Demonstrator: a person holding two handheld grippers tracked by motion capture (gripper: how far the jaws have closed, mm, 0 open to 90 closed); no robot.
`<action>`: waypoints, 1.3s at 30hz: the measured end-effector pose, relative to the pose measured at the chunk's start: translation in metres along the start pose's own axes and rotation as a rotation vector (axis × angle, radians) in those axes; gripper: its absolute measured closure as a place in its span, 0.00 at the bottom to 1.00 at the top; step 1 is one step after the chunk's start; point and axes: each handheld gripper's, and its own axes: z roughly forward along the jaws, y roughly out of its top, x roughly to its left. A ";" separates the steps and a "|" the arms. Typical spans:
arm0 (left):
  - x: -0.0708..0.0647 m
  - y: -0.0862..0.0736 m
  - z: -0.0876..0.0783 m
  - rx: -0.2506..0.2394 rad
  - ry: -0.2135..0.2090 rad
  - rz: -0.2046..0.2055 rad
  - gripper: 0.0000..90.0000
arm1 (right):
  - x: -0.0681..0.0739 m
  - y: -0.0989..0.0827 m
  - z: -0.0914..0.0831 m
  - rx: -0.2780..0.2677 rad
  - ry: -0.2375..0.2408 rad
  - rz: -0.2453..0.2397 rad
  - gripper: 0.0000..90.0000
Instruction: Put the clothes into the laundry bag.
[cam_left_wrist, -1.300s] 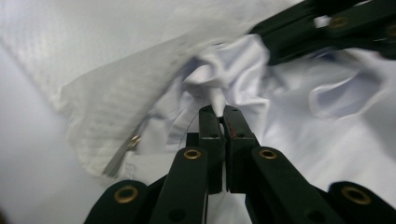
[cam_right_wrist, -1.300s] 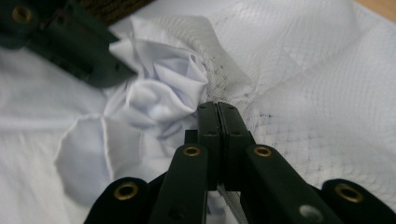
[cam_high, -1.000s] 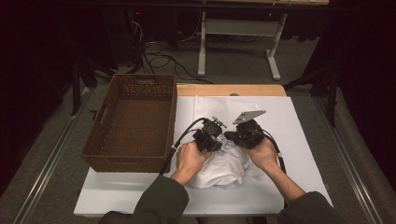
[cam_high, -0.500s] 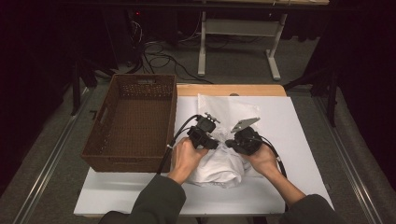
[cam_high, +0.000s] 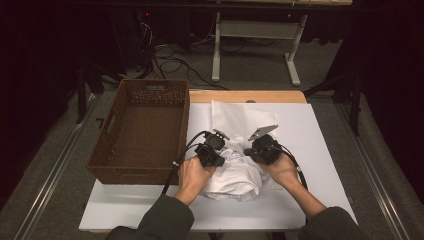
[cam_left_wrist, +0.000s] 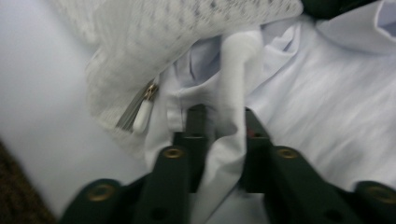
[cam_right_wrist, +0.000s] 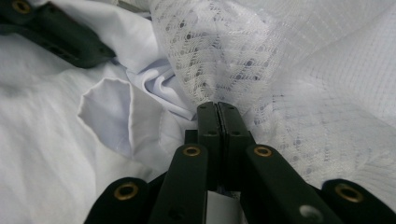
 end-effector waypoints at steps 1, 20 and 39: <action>-0.001 0.001 -0.002 -0.025 -0.017 0.002 0.96 | 0.000 0.000 -0.001 -0.006 0.003 0.012 1.00; -0.002 0.030 0.024 -0.096 0.026 0.024 0.96 | 0.013 0.017 -0.032 -0.124 0.047 -0.027 1.00; -0.003 -0.018 -0.010 0.035 0.023 -0.005 0.52 | 0.004 0.002 -0.002 -0.033 0.008 -0.008 0.98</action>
